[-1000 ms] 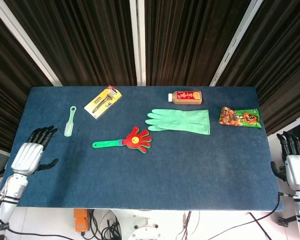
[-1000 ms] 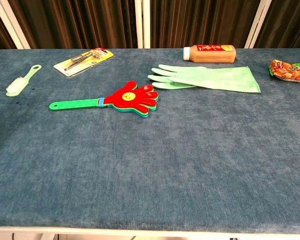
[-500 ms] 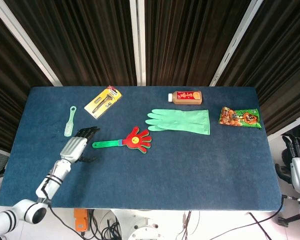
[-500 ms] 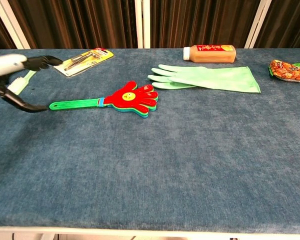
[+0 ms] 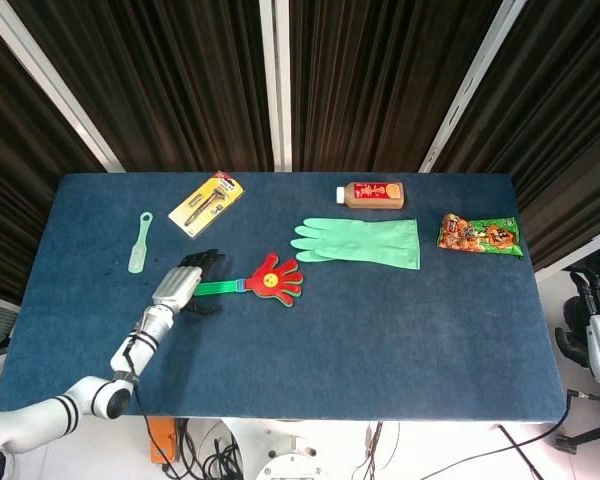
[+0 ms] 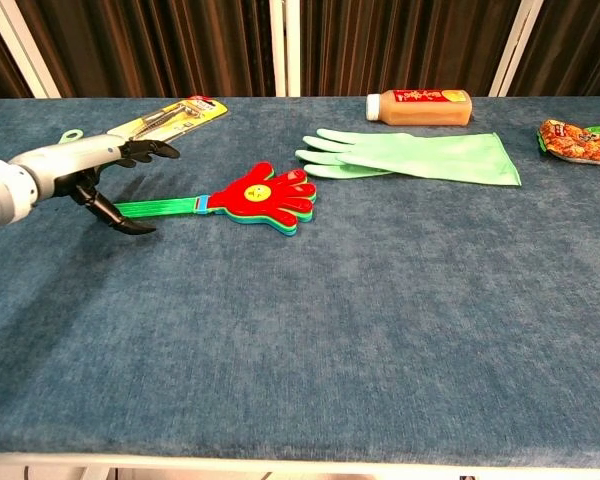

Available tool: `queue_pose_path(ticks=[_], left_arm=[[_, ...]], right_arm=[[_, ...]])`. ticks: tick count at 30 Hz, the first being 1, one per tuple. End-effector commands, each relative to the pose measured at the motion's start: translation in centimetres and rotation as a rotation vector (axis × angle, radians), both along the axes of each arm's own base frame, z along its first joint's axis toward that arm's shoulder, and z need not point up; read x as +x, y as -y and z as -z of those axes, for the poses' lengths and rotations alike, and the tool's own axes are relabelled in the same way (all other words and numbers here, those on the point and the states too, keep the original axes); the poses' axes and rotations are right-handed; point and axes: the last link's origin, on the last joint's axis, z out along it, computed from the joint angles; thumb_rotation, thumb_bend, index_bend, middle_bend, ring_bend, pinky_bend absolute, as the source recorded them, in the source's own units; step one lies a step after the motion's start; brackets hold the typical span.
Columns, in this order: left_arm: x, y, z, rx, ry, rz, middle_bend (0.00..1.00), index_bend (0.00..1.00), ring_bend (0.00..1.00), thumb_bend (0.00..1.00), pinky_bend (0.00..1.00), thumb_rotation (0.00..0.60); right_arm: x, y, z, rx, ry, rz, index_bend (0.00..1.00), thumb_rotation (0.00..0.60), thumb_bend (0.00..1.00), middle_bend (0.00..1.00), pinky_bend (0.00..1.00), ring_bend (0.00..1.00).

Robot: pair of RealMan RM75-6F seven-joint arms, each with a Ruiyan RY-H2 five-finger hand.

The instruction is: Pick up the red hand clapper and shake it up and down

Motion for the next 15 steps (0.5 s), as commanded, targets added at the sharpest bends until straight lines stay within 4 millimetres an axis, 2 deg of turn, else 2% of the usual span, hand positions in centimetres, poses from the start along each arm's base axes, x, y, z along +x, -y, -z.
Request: queue_pose_path(ticks=[1,9,15], left_arm=[[0.4,-0.5,0.6,-0.002,0.008,-0.008,0.00,0.13,0.00,0.20,0.00,0.600],[1.8,-1.2,2.1,0.000,0.022,-0.011,0.00,0.20,0.00,0.20,0.00,0.600],[2.0,-1.5,2.6,0.010,0.001,-0.016,0.01,0.28,0.00,0.22,0.00,0.600]], right_arm=[[-0.1,0.0,-0.1,-0.001,0.001,0.002,0.00,0.600,0.28,0.00,0.00,0.00],[-0.3,0.2,-0.1,0.003,0.005,0.008,0.00,0.600,0.28,0.00,0.00,0.00],[-0.4,0.1,-0.3,-0.002,0.010,0.008,0.00,0.600,0.28,0.00,0.00,0.00]])
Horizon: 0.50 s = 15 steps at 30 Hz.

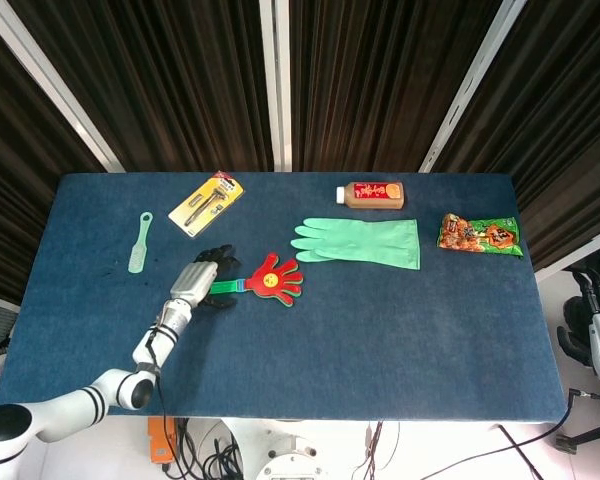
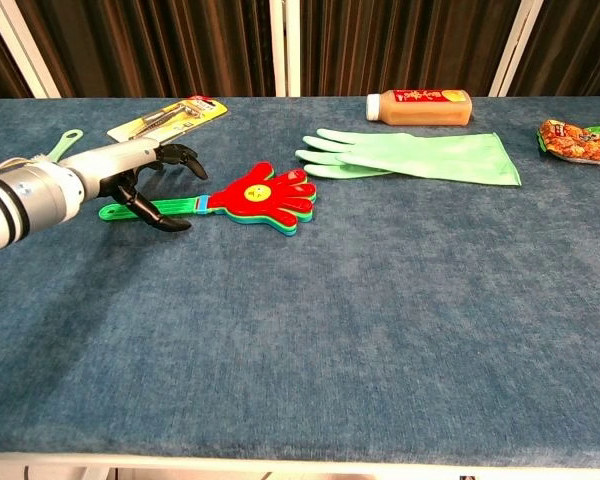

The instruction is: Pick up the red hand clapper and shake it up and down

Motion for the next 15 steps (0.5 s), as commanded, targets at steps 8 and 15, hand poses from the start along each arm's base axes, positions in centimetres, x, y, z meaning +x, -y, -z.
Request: queue_pose_path(ticks=[8,15], left_arm=[[0.48,-0.34,0.10,0.000,-0.002,-0.005,0.02,0.35,0.00,0.33,0.00,0.600],[0.47,-0.24,-0.16,0.000,-0.005,-0.005,0.03,0.46,0.00,0.39,0.00,0.600]], right_arm=[[-0.37,-0.14,-0.12,-0.005,0.006,0.008,0.00,0.600,0.28,0.00,0.00,0.00],[-0.43,-0.09,0.00,-0.001,0.001,0.013,0.00,0.600,0.28,0.00,0.00,0.00]])
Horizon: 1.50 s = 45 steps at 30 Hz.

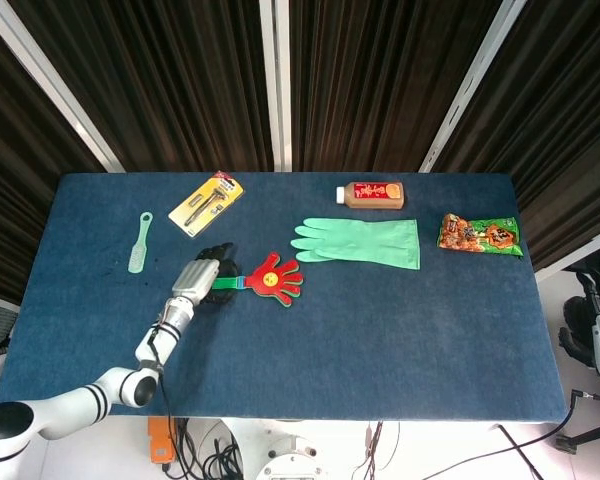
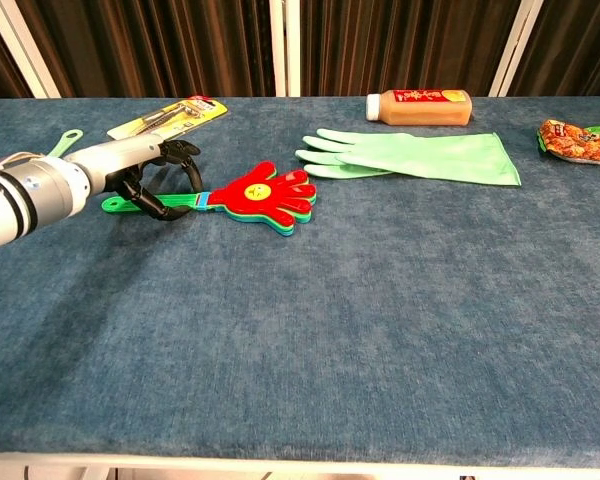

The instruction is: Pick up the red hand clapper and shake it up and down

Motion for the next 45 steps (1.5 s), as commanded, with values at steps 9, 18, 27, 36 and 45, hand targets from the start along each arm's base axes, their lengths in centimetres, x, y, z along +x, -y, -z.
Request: queue_pose_path(ticks=[9,18,27,36,45], left_arm=[[0.3,0.2,-1.1,0.077,0.015,0.030,0.14,0.61,0.00,0.42,0.06,0.600],[-0.3,0.2,-2.1,0.115,0.056,0.039,0.42,0.72,0.28,0.43,0.39,0.600],[-1.0,0.2,-2.0,0.116,-0.011,0.064,0.62,0.71,0.56,0.43,0.78,0.600],[-1.4,0.0,-2.1,0.096,-0.018,0.047,0.92,0.52,0.89,0.43,0.96,0.600],[-1.9,0.0,-2.1,0.099,-0.024,0.080,1.00,0.38,0.91,0.33,0.96,0.600]], right_arm=[[0.0,0.0,0.0,0.000,-0.003,0.004,0.00,0.600,0.28,0.00,0.00,0.00],[0.0,-0.1,0.1,0.005,-0.001,0.005,0.00,0.600,0.28,0.00,0.00,0.00],[0.0,-0.1,0.0,0.006,0.001,0.001,0.00,0.600,0.28,0.00,0.00,0.00],[0.1,-0.1,0.0,0.006,0.002,-0.002,0.00,0.600,0.28,0.00,0.00,0.00],[0.1,-0.1,0.0,0.004,0.000,0.001,0.00,0.600,0.28,0.00,0.00,0.00]])
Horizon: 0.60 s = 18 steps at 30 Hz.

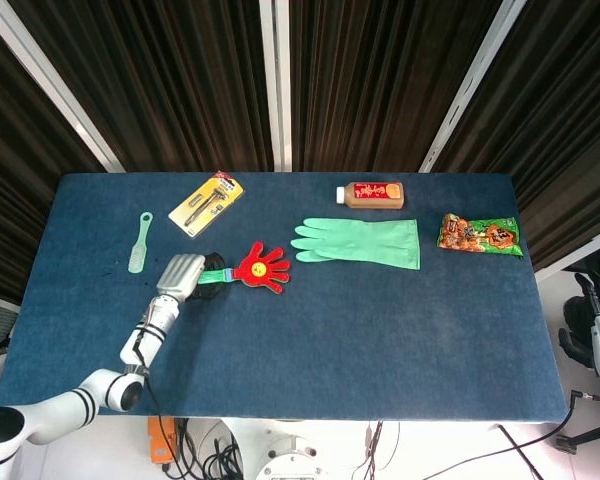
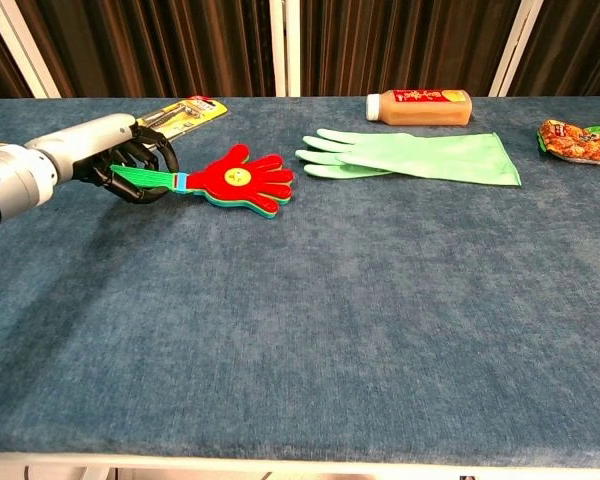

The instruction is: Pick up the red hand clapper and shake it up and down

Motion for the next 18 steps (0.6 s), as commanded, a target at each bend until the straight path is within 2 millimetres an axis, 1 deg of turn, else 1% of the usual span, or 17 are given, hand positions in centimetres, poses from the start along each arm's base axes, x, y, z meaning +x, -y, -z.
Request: queue_pose_path(ticks=[1,4,7,9,13,16,17,18], left_arm=[[-0.23,-0.08,0.05,-0.006,-0.006,0.008,1.00,0.39,0.90,0.33,0.96,0.600],[-0.32,-0.19,0.02,-0.020,0.000,0.004,0.99,0.46,0.90,0.31,0.96,0.600],[-0.31,-0.26,-0.04,-0.027,0.014,-0.001,0.98,0.49,0.90,0.27,0.95,0.600],[-0.26,-0.29,0.00,-0.026,0.018,-0.001,0.98,0.54,0.90,0.26,0.95,0.600],[-0.11,-0.22,0.18,-0.027,0.024,-0.001,0.99,0.70,0.91,0.26,0.95,0.600],[0.04,-0.15,0.28,-0.027,0.045,-0.012,1.00,0.85,0.92,0.26,0.95,0.600],[0.09,-0.16,0.28,-0.024,0.056,-0.018,1.00,0.91,0.94,0.27,0.95,0.600],[0.19,-0.17,0.27,-0.020,0.072,-0.025,1.00,0.96,0.95,0.27,0.96,0.600]], right_arm=[[0.03,0.01,-0.02,-0.001,-0.001,0.000,0.00,0.600,0.28,0.00,0.00,0.00],[0.04,0.01,-0.06,-0.004,-0.002,0.001,0.00,0.600,0.28,0.00,0.00,0.00],[0.04,0.01,-0.08,-0.006,-0.002,0.002,0.00,0.600,0.28,0.00,0.00,0.00],[0.04,-0.02,-0.09,-0.007,-0.002,0.002,0.00,0.600,0.28,0.00,0.00,0.00],[-0.01,-0.07,-0.12,-0.010,-0.001,0.005,0.00,0.600,0.28,0.00,0.00,0.00],[-0.08,-0.09,-0.12,-0.009,0.000,0.008,0.00,0.600,0.28,0.00,0.00,0.00],[-0.08,-0.09,-0.12,-0.009,0.000,0.008,0.00,0.600,0.28,0.00,0.00,0.00],[-0.09,-0.08,-0.13,-0.010,0.001,0.007,0.00,0.600,0.28,0.00,0.00,0.00]])
